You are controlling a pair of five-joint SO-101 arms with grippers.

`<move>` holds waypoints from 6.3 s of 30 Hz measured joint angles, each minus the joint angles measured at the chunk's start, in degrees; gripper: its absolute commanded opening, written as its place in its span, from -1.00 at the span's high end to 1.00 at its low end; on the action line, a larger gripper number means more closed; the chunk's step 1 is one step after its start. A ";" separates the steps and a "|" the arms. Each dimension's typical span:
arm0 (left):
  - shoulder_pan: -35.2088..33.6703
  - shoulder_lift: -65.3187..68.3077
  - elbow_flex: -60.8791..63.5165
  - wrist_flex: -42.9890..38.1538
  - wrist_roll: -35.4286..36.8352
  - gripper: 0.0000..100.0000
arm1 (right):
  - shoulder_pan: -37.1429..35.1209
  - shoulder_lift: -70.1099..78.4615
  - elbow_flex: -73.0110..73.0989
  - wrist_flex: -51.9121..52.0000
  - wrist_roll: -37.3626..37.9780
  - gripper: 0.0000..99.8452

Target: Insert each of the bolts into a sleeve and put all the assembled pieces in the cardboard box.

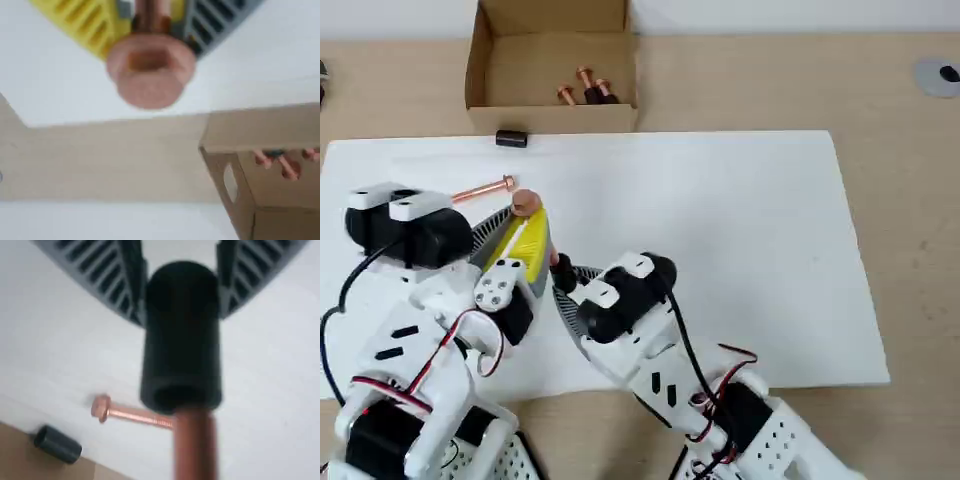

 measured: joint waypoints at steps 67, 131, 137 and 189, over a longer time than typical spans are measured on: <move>-12.66 -0.18 -2.55 29.27 -10.55 0.66 | 0.00 0.00 -3.96 3.69 0.26 0.98; -44.57 0.44 16.97 14.42 -7.38 0.67 | 24.62 90.90 -82.20 -4.13 13.98 0.98; -44.57 0.44 17.23 14.42 -7.38 0.67 | 27.25 106.29 -97.58 -4.40 13.98 0.98; -44.57 0.44 17.23 17.05 -7.47 0.67 | 28.92 163.52 -162.02 19.52 17.76 0.69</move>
